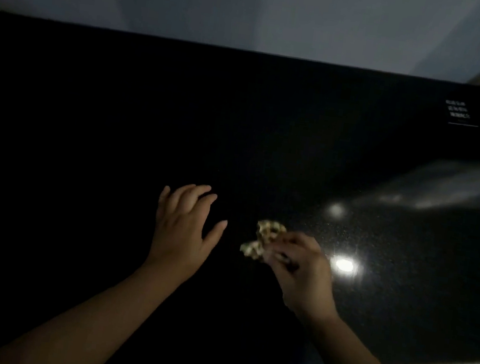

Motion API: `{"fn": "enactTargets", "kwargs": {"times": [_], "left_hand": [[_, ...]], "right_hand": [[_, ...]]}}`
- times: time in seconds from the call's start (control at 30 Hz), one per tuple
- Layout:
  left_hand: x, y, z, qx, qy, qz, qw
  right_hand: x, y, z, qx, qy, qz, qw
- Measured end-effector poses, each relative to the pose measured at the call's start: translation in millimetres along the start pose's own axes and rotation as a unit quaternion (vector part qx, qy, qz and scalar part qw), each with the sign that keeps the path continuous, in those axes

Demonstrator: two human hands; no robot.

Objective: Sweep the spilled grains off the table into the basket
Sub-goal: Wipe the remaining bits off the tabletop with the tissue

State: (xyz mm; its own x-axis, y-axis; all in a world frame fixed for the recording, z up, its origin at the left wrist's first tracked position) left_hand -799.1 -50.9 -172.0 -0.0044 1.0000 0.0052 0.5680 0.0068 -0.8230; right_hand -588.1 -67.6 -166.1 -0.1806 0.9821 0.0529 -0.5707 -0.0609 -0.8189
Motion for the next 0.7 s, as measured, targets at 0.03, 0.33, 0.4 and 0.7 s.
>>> {"fn": "enactTargets", "kwargs": {"times": [0.03, 0.33, 0.4, 0.7], "left_hand": [[3, 0, -1, 0.001, -0.012, -0.014, 1.0], [6, 2, 0, 0.028, -0.012, -0.055, 0.998], [6, 2, -2, 0.036, -0.014, -0.046, 0.998], [19, 11, -8, 0.112, 0.005, 0.043, 0.993]], "right_hand": [[-11, -2, 0, 0.006, -0.001, 0.021, 1.0], [41, -15, -17, 0.017, 0.105, -0.088, 0.99], [33, -6, -15, 0.02, 0.112, -0.089, 0.99], [-53, -3, -8, 0.005, 0.09, -0.091, 0.992]]}}
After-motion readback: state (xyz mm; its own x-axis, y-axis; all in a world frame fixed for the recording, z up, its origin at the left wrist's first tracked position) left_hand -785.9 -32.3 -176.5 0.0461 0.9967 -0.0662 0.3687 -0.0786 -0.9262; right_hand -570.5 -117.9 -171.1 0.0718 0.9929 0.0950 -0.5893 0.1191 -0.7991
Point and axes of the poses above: each hand's wrist, its own x-axis towards the middle knuckle, its own y-axis out of the palm, z = x × y, the point moved 6 cm from there along x, towards the middle knuckle, and after that the axes turned 11 degrees about -x, right-handed, at the moved point
